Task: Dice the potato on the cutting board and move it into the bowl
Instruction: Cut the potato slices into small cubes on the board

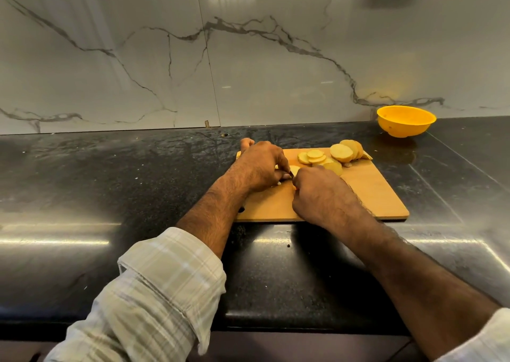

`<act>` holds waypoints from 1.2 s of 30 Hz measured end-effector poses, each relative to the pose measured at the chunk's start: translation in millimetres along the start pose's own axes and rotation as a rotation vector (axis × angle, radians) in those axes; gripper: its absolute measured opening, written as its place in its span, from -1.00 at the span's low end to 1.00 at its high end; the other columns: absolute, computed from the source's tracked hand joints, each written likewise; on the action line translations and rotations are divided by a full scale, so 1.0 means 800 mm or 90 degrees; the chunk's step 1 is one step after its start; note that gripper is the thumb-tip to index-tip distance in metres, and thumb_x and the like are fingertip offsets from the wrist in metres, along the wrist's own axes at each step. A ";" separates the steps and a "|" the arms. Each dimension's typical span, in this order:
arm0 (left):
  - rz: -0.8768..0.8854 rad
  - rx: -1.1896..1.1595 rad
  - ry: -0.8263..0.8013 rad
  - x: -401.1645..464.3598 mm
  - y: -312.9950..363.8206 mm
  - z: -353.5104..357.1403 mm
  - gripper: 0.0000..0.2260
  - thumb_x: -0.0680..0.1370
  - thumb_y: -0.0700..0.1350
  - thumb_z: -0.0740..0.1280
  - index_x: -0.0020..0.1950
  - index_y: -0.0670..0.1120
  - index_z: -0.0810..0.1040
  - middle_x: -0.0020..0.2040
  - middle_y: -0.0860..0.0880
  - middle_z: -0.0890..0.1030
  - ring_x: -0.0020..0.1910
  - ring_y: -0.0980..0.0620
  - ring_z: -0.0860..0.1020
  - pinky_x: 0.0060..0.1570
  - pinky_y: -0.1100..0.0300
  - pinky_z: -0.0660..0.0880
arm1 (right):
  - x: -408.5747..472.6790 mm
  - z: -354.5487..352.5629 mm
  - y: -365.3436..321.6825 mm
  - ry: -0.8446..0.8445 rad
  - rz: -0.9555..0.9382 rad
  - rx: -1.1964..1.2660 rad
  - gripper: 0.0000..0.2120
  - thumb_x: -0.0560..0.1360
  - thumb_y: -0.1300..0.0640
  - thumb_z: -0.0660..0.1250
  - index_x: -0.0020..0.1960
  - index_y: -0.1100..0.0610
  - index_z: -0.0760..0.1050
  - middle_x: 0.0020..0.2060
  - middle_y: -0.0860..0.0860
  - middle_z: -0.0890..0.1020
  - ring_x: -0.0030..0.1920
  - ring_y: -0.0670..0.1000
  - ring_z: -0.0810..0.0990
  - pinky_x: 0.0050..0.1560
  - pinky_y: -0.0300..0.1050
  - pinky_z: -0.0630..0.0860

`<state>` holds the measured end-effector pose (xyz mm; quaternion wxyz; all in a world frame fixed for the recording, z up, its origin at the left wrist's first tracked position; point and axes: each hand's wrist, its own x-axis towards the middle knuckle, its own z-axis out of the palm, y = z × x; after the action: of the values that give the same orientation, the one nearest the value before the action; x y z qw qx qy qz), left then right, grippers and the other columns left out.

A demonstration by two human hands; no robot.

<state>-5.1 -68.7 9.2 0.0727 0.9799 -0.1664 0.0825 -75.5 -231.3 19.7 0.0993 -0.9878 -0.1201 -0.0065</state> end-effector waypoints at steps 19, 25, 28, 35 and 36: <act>-0.012 -0.025 -0.016 -0.004 -0.015 -0.004 -0.88 0.57 0.16 0.46 0.08 0.22 0.72 0.25 0.23 0.54 0.37 0.09 0.34 0.46 -0.28 0.05 | -0.017 -0.007 -0.006 -0.009 0.000 -0.006 -0.66 0.59 0.02 0.36 0.36 0.00 0.54 0.17 0.02 0.60 0.10 0.03 0.56 0.09 -0.02 0.62; -0.020 -0.048 -0.009 -0.003 -0.016 -0.002 -0.89 0.57 0.16 0.46 0.07 0.24 0.70 0.30 0.21 0.55 0.42 0.07 0.33 0.48 -0.29 0.02 | -0.014 -0.009 0.005 -0.018 0.036 0.026 -0.60 0.60 0.02 0.35 0.43 -0.02 0.51 0.27 0.03 0.58 0.20 0.07 0.56 0.20 0.06 0.62; -0.027 -0.046 -0.018 -0.002 -0.017 -0.002 -0.89 0.57 0.16 0.46 0.07 0.24 0.71 0.35 0.20 0.54 0.44 0.06 0.32 0.48 -0.31 0.01 | -0.013 -0.008 0.004 -0.016 0.028 0.030 -0.60 0.61 0.02 0.34 0.44 -0.03 0.52 0.28 0.03 0.59 0.21 0.06 0.56 0.18 0.04 0.63; -0.031 -0.058 -0.006 -0.001 -0.016 -0.001 -0.89 0.57 0.14 0.46 0.06 0.21 0.73 0.27 0.23 0.56 0.40 0.08 0.35 0.48 -0.28 0.04 | -0.012 -0.012 -0.004 -0.049 0.013 -0.021 -0.60 0.60 0.04 0.37 0.44 -0.01 0.51 0.22 0.04 0.58 0.12 0.04 0.54 0.13 0.01 0.62; -0.032 -0.058 -0.004 -0.002 -0.015 -0.002 -0.89 0.57 0.14 0.47 0.06 0.21 0.73 0.27 0.23 0.56 0.40 0.08 0.34 0.48 -0.28 0.04 | -0.012 -0.013 -0.007 -0.054 0.008 -0.039 -0.61 0.60 0.05 0.37 0.41 0.00 0.51 0.20 0.05 0.58 0.07 0.03 0.51 0.10 0.00 0.61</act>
<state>-2.4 -56.6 8.8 0.1188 0.9797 -0.1454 0.0695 -86.3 -229.9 30.6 0.0636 -0.9905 -0.1174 0.0320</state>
